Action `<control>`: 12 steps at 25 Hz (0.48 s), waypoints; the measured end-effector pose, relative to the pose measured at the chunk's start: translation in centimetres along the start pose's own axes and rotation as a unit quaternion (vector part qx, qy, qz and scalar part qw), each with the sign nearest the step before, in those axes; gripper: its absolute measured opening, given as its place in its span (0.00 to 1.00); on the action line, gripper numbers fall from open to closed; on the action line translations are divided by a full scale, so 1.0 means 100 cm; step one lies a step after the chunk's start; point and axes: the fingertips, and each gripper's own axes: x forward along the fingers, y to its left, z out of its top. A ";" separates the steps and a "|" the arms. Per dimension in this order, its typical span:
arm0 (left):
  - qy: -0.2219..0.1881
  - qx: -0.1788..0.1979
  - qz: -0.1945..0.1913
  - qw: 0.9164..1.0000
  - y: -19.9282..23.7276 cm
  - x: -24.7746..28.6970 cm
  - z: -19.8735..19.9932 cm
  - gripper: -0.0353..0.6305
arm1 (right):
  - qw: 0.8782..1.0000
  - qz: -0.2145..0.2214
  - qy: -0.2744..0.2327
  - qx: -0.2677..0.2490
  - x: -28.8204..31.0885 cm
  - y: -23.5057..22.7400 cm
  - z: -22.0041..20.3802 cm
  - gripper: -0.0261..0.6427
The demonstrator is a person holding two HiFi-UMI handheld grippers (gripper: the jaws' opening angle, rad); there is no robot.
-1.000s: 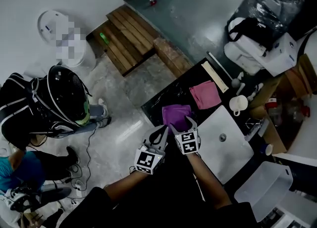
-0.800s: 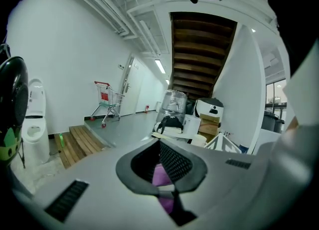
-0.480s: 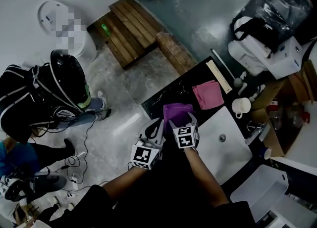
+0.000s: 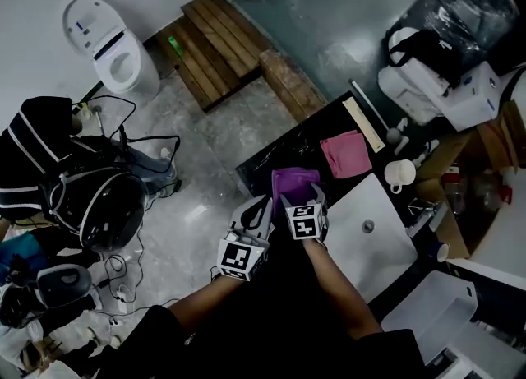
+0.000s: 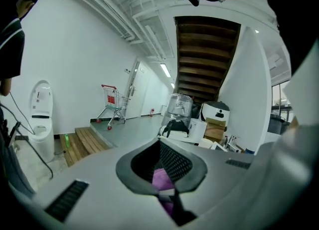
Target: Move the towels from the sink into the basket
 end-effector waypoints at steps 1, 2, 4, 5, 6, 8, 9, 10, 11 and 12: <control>-0.001 0.001 -0.003 1.000 -0.002 -0.001 0.001 0.07 | 1.000 0.003 0.001 -0.003 -0.001 0.002 0.000 0.63; -0.003 0.003 -0.005 1.000 -0.004 -0.002 0.001 0.07 | 1.000 0.007 0.003 -0.007 -0.002 0.005 0.001 0.57; -0.005 0.005 -0.007 1.000 -0.006 -0.006 0.003 0.07 | 1.000 0.013 0.003 -0.018 -0.004 0.014 0.000 0.39; -0.006 0.006 -0.008 1.000 -0.007 -0.009 0.004 0.07 | 1.000 0.013 0.001 -0.023 -0.004 0.017 0.000 0.34; -0.006 0.007 -0.009 1.000 -0.008 -0.012 0.005 0.07 | 1.000 0.012 -0.002 -0.027 -0.005 0.020 0.000 0.31; -0.007 0.010 -0.012 1.000 -0.009 -0.019 0.007 0.07 | 0.999 0.010 -0.004 -0.033 -0.006 0.023 0.000 0.27; -0.008 0.011 -0.013 1.000 -0.009 -0.023 0.008 0.07 | 0.999 0.009 -0.005 -0.035 -0.007 0.024 0.000 0.26; -0.009 0.012 -0.014 1.000 -0.009 -0.027 0.009 0.07 | 0.999 0.009 -0.007 -0.037 -0.008 0.024 0.000 0.24; -0.010 0.013 -0.015 1.000 -0.010 -0.032 0.009 0.07 | 0.999 0.008 -0.008 -0.035 -0.010 0.024 -0.001 0.24; -0.011 0.015 -0.016 1.000 -0.011 -0.036 0.009 0.07 | 0.999 0.005 -0.011 -0.030 -0.013 0.023 -0.002 0.23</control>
